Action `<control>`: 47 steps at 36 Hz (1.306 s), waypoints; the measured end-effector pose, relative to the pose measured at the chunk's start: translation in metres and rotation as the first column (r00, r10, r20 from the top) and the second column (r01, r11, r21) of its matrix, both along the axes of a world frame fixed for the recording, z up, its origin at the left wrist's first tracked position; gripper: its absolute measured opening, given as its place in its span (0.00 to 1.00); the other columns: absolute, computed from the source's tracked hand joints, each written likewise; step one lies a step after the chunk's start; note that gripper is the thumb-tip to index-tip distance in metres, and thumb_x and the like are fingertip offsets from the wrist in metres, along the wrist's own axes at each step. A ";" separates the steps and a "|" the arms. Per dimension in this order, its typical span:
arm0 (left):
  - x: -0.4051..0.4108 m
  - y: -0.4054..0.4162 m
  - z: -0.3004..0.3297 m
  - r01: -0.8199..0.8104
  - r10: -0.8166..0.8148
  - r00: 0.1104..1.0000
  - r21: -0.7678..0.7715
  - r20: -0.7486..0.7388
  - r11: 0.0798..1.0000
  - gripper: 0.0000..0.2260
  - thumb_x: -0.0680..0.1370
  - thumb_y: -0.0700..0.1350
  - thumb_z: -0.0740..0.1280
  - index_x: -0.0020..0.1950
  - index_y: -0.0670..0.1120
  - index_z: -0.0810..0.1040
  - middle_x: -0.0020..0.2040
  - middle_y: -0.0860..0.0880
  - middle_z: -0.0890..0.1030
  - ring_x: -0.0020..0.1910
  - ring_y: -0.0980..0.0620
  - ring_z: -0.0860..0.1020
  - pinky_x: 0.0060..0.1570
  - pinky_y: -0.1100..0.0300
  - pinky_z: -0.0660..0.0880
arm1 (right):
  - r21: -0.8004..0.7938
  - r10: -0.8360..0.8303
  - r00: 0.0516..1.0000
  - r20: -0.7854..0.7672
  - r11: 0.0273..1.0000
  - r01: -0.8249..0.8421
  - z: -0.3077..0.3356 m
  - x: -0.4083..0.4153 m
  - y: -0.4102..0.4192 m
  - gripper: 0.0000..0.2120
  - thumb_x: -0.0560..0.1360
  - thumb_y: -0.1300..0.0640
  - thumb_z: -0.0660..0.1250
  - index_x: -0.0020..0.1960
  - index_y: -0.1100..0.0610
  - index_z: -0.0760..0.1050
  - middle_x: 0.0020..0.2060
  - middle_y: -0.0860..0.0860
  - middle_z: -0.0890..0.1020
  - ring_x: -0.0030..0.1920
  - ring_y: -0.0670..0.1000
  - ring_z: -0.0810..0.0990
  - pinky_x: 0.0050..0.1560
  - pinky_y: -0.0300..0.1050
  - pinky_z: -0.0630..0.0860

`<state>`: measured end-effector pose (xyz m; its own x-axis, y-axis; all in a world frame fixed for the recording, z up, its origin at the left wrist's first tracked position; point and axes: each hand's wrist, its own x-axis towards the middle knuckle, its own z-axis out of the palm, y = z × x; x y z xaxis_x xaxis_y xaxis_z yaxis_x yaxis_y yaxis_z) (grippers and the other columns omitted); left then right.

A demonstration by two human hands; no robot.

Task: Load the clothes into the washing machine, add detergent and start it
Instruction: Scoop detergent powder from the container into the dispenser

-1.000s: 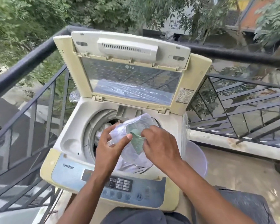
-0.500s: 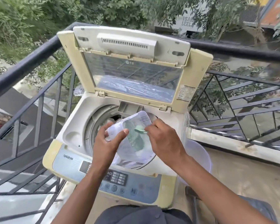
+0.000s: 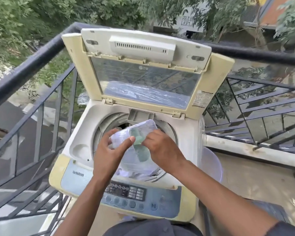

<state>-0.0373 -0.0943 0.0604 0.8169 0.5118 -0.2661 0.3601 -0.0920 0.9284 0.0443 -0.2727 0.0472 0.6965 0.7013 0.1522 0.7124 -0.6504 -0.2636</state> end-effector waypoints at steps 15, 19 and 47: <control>0.005 0.049 -0.003 0.062 -0.058 0.997 0.108 -0.044 0.992 0.38 0.61 0.76 0.75 0.68 0.65 0.78 0.64 0.62 0.81 0.67 0.55 0.78 0.68 0.42 0.78 | -0.030 -0.382 0.785 -0.488 0.906 0.422 0.030 -0.014 0.054 0.07 0.74 0.59 0.75 0.50 0.52 0.88 0.46 0.49 0.89 0.49 0.48 0.85 0.50 0.35 0.75; 0.004 0.062 -0.005 0.099 -0.090 0.993 0.122 -0.076 0.988 0.38 0.61 0.76 0.75 0.68 0.64 0.78 0.63 0.63 0.81 0.67 0.55 0.78 0.69 0.44 0.76 | -0.025 -0.421 0.719 -0.554 0.871 0.491 0.028 -0.013 0.060 0.07 0.72 0.61 0.76 0.47 0.52 0.89 0.44 0.47 0.89 0.47 0.46 0.85 0.47 0.34 0.75; 0.039 0.113 -0.043 -0.014 -0.031 0.980 -0.225 -0.198 0.974 0.44 0.59 0.73 0.77 0.72 0.55 0.77 0.69 0.45 0.80 0.67 0.37 0.79 0.41 0.51 0.81 | 0.113 -0.062 0.128 -0.990 0.197 0.974 -0.001 -0.008 0.055 0.03 0.74 0.68 0.76 0.48 0.64 0.86 0.36 0.59 0.86 0.35 0.52 0.83 0.37 0.41 0.82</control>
<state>0.0019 0.0183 0.0173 0.7399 0.4137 -0.5305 0.5396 0.1060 0.8352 0.0366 -0.2180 0.0467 0.8004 -0.0541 -0.5970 -0.5920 0.0860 -0.8014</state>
